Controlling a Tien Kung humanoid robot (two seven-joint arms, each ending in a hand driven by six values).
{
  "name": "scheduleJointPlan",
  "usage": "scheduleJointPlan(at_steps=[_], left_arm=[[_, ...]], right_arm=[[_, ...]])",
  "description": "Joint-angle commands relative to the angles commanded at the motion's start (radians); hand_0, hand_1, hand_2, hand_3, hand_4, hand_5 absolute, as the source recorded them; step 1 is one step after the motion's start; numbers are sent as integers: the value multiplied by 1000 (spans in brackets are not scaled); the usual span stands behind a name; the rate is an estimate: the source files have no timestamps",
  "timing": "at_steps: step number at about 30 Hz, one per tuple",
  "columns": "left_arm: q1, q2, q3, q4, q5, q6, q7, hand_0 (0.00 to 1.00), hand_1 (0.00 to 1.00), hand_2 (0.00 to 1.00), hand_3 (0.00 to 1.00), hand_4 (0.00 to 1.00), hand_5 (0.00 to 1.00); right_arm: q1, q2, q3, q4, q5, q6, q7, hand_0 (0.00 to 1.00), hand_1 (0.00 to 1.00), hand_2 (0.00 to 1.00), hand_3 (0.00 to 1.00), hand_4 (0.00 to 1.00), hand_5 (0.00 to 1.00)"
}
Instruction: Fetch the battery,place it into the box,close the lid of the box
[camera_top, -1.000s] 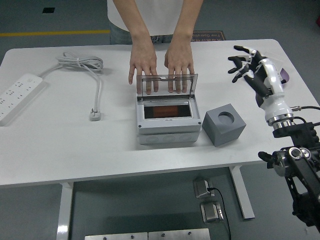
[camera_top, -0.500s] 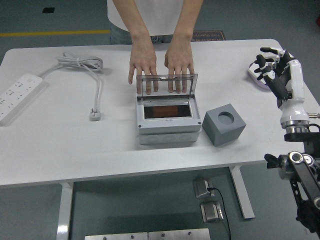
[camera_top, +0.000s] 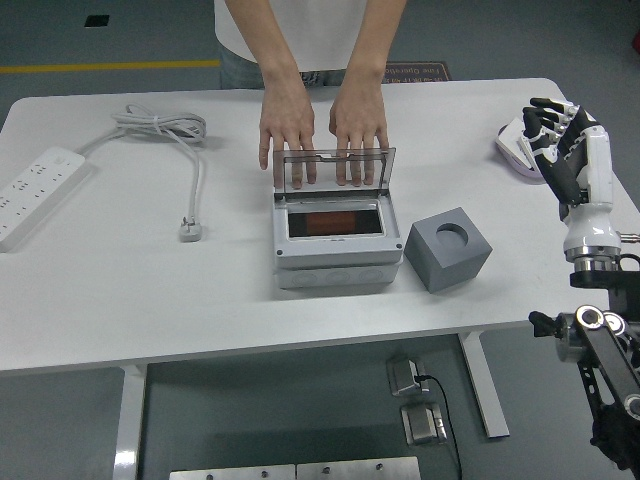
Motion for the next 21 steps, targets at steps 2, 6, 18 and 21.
scheduleJointPlan(at_steps=[2, 6, 18, 21], left_arm=[[-1, -1, -8, 0, 1, 0, -2, 655, 691, 649, 667, 740, 238], [-4, 1, -23, 0, 6, 1, -7, 654, 692, 648, 666, 738, 243], [-4, 1, -34, 0, 4, 2, -10, 653, 691, 649, 667, 738, 246], [-5, 1, -33, 0, 3, 2, -10, 653, 692, 649, 667, 738, 247]], right_arm=[[0, 4, -3, -19, 37, 15, 1, 554, 624, 614, 639, 922, 665], [-1, 16, -17, -77, 131, 43, 25, 567, 627, 614, 637, 910, 661], [-13, 35, -47, -164, 334, 90, 61, 622, 651, 660, 674, 918, 750], [-12, 36, -47, -166, 337, 94, 60, 622, 654, 660, 683, 921, 767]])
